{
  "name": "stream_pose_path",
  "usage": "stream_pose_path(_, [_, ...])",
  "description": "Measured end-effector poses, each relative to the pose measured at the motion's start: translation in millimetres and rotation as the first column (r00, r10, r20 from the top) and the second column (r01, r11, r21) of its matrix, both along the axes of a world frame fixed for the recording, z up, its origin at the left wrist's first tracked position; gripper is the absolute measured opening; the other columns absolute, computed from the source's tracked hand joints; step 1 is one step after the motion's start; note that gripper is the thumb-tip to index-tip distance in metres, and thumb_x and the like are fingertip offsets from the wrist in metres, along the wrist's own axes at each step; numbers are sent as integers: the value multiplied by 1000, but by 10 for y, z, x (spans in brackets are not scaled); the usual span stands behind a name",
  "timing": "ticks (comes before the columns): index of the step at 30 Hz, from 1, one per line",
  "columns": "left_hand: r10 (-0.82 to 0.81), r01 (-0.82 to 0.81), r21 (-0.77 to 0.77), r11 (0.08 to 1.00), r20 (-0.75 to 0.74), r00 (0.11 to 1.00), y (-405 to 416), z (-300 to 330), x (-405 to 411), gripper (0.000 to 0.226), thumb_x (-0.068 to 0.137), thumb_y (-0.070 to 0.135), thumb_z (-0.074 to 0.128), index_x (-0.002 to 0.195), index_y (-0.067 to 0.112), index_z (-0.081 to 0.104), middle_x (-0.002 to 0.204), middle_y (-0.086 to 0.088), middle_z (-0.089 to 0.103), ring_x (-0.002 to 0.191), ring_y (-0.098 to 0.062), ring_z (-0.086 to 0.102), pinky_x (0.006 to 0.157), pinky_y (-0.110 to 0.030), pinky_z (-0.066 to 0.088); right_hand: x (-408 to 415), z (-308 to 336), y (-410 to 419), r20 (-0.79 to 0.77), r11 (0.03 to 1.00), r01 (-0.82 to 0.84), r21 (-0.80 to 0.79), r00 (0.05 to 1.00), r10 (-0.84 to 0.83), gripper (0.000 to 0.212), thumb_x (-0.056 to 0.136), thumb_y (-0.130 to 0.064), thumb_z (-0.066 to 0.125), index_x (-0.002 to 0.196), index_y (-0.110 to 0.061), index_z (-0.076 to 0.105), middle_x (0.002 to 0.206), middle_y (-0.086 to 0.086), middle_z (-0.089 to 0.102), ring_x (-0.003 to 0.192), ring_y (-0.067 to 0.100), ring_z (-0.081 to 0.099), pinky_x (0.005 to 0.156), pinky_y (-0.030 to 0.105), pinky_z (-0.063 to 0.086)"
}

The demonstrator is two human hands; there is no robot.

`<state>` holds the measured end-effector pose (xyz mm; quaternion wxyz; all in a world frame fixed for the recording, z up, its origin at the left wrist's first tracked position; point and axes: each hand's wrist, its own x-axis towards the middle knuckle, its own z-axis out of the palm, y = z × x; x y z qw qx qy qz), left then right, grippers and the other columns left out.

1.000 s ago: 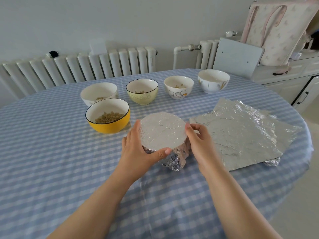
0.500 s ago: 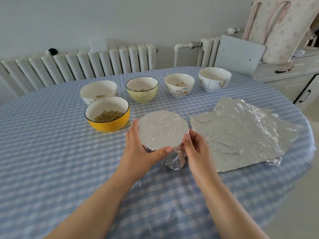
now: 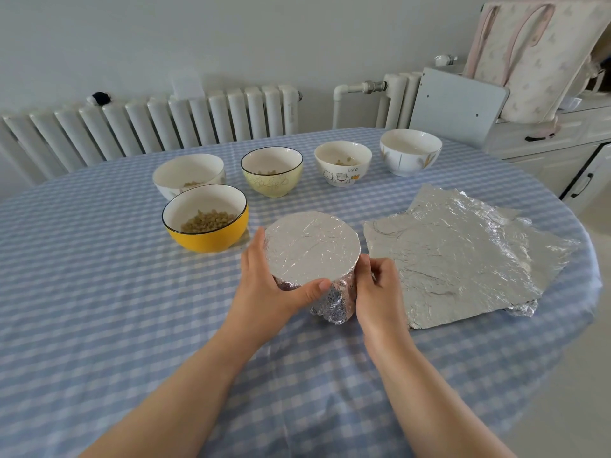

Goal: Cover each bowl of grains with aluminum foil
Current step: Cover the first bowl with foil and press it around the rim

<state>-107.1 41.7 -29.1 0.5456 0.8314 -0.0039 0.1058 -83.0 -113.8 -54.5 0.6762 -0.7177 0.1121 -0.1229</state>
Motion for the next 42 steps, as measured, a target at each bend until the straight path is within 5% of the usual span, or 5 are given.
stream_pose_path(23, [24,-24,-9,1000,7,1000,4,-55,26,143,35,85,74,151,29,9,146,4,28,134,-9,33,104,-29,42,65,139,11,-113,971,69,230,993,-43,31,83,10,46,85,-17,58,78,1,66,65,13,60,57,25,48])
stream_pose_path(29, [15,-15,-5,1000,10,1000,-86,16,-53,134,48,60,78,153,29,1,136,10,15,92,42,22,81,4,30,-129,214,-21,-2,986,-44,158,999,45,24,102,-28,40,86,-13,50,75,-2,58,63,7,54,59,20,44])
stream_pose_path(34, [75,-75,6,997,29,997,-27,19,-108,110,60,86,49,150,33,16,133,12,23,102,26,38,77,6,30,-174,226,-37,-7,993,-102,52,995,103,23,99,-36,46,108,-16,52,97,-12,56,87,-7,56,66,8,41])
stream_pose_path(39, [109,-110,-61,992,-8,994,63,-19,-39,83,75,86,29,139,34,38,127,17,29,110,7,51,99,-39,49,-187,195,-33,0,994,-110,-24,994,110,21,101,-30,45,112,-13,50,99,-12,53,70,-27,47,62,-2,36])
stream_pose_path(42, [123,-122,-41,992,25,992,28,7,-28,64,90,62,32,141,23,38,140,10,24,103,29,38,91,-3,38,-173,190,-54,18,993,-96,-73,995,98,23,100,-31,46,112,-13,52,106,-2,56,75,-26,48,63,-2,36])
